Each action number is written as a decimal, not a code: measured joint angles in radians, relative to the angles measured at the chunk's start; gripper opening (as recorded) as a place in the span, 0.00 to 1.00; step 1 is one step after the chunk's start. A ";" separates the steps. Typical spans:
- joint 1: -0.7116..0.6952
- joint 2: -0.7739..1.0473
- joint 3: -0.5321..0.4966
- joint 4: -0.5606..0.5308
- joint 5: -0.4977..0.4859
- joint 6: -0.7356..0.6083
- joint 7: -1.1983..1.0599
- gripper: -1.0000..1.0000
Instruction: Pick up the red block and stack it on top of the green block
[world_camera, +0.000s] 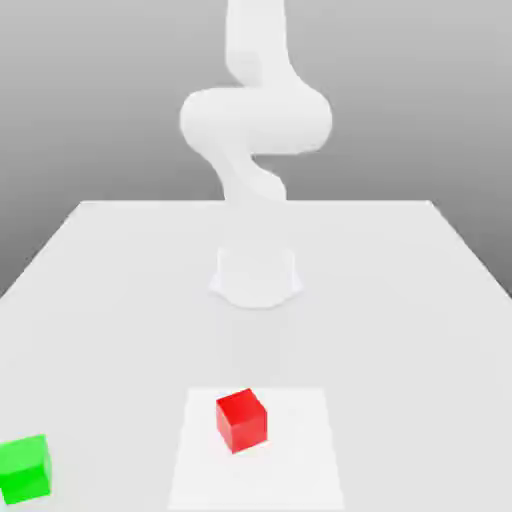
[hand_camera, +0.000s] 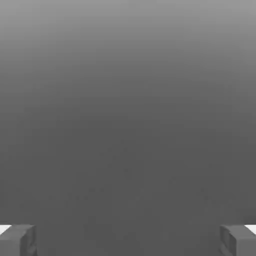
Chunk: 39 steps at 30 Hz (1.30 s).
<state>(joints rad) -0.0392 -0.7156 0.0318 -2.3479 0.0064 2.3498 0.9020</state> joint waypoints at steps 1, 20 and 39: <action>-0.017 0.038 0.015 -0.021 0.003 0.022 0.046 0.50; -0.212 0.693 0.170 -0.389 -0.019 0.406 0.884 0.50; -0.157 0.843 0.102 -0.397 -0.066 0.524 0.974 0.00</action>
<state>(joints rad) -0.1965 0.1279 0.1340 -2.7446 -0.0600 2.8739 1.8763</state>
